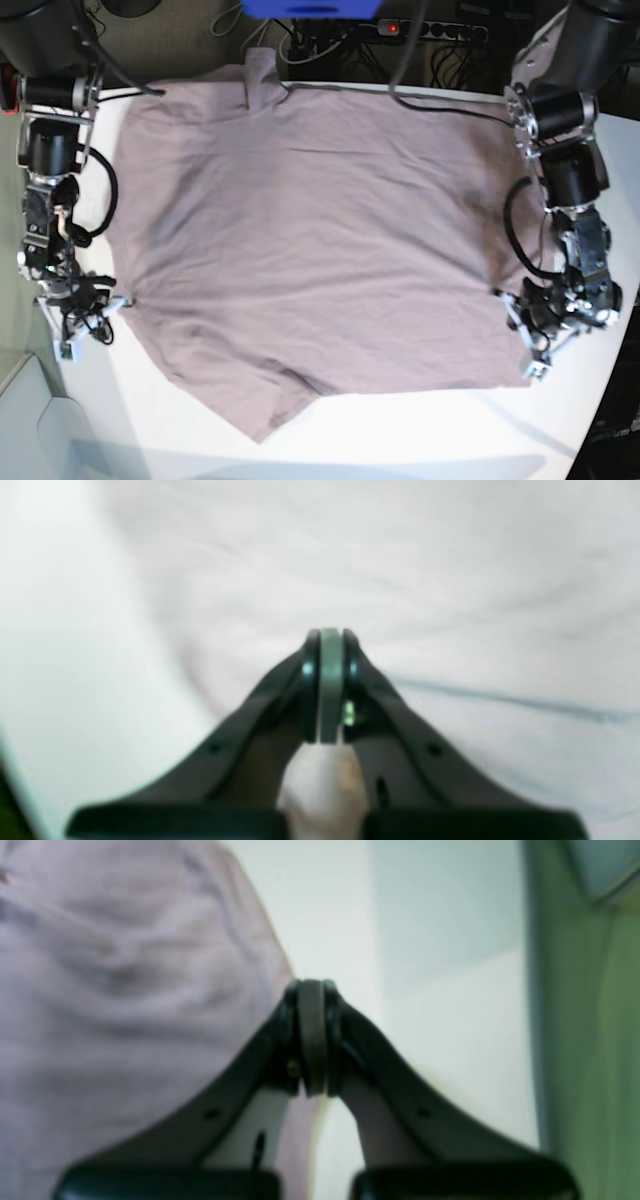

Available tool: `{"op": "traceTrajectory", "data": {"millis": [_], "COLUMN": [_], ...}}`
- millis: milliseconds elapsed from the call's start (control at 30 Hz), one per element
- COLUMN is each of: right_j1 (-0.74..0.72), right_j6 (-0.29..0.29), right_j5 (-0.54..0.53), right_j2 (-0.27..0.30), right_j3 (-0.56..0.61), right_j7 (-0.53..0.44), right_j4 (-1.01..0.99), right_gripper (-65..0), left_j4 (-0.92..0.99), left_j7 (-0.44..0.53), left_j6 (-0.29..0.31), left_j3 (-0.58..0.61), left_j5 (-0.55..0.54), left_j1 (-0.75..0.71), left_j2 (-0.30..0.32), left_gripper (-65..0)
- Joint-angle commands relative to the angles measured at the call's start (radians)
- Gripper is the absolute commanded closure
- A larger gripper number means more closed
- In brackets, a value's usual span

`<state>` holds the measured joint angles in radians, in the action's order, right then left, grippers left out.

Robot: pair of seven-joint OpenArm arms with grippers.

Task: Layout the t-shirt on the table in an organized manner, then fold the t-shirt properly
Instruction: 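Release the shirt and move both grippers to the shoulder corners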

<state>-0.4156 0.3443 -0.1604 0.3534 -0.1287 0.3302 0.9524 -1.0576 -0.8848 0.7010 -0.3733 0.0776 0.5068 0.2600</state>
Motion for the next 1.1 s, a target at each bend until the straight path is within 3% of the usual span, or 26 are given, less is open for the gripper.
{"op": "traceTrajectory", "data": {"millis": [0,67,167,300,433,733,1067], "right_j1": [0.01,0.059,0.113,0.211,0.274,0.24,0.063], "right_j6": [0.003,0.005,0.008,0.009,0.011,0.011,0.011], "right_j5": [-0.006,-0.006,-0.006,-0.005,-0.003,-0.001,-0.001], "right_j2": [0.016,0.008,-0.053,-0.138,-0.201,-0.175,-0.126], "right_j3": [-0.027,-0.053,-0.073,-0.065,-0.033,0.011,0.014], "right_j7": [-0.004,0.042,0.099,0.166,0.175,0.142,0.028], "right_j4": [0.06,0.155,0.281,0.417,0.448,0.227,-0.045], "right_gripper": [0.0,0.0,0.0,0.0,0.0,0.0,0.0], "left_j4": [-0.057,-0.148,-0.237,-0.296,-0.31,-0.197,0.049], "left_j7": [-0.023,-0.06,-0.09,-0.087,-0.058,0.043,0.115], "left_j6": [-0.003,-0.003,-0.003,-0.003,-0.003,-0.003,-0.003], "left_j3": [-0.028,-0.071,-0.122,-0.138,-0.154,-0.172,-0.165], "left_j5": [0.001,0.001,0.001,0.001,0.0,0.001,0.009], "left_j1": [-0.015,-0.069,-0.159,-0.291,-0.376,-0.385,-0.199], "left_j2": [0.025,0.026,0.026,0.019,-0.006,-0.003,0.023], "left_gripper": [-0.4,-0.4,-0.4,-0.4,-0.4,-0.4,-0.4]}}
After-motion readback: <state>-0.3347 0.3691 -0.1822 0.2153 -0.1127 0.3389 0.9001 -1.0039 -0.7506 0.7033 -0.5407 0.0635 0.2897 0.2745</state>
